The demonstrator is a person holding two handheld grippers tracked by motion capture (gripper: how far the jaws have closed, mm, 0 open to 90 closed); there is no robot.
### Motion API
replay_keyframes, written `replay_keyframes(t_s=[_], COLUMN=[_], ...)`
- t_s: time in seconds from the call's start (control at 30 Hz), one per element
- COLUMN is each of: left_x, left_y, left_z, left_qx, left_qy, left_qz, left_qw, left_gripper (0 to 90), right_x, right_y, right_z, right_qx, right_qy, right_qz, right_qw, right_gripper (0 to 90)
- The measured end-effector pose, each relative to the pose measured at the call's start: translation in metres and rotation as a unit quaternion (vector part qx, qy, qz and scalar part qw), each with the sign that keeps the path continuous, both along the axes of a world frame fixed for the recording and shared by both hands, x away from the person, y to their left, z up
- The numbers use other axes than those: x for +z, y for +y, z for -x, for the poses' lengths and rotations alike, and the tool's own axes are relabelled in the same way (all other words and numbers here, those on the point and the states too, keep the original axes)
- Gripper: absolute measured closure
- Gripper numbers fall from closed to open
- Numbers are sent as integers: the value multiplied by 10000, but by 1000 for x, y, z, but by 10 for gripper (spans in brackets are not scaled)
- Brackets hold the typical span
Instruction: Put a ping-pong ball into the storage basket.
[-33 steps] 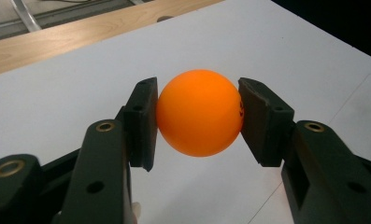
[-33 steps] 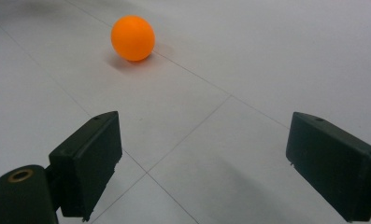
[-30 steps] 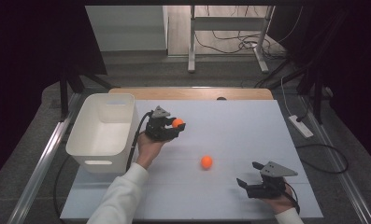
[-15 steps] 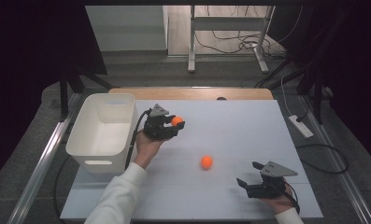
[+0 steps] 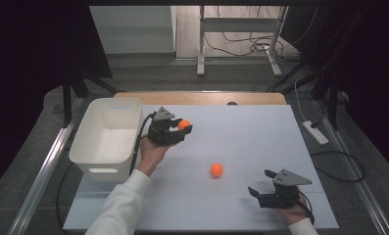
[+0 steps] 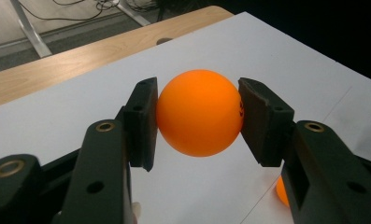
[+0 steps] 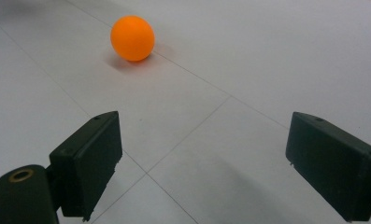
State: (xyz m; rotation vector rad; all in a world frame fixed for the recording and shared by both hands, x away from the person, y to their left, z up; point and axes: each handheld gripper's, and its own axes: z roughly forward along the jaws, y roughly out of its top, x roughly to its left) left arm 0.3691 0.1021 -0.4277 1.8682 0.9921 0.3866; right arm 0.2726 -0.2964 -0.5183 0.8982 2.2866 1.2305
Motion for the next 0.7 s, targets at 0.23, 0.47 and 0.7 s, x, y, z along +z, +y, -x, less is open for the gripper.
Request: replay_keyframes(t_s=[0.23,0.47,0.7], left_x=[3,7,16], left_y=[1,3,7], left_z=[1,3,7], left_qx=[-30,-16,-6], left_qy=[-52,-120,-225], left_qz=[15,25,85], left_qw=[10000,9999,9997], left_gripper=[506,506,506], right_x=[0,0,0], right_y=[0,0,0], right_z=[0,0,0], right_qx=[0,0,7], right_qy=[4,3,2], right_qz=[0,3,15], right_qw=[10000,10000,10000], right_gripper=[105,106,106])
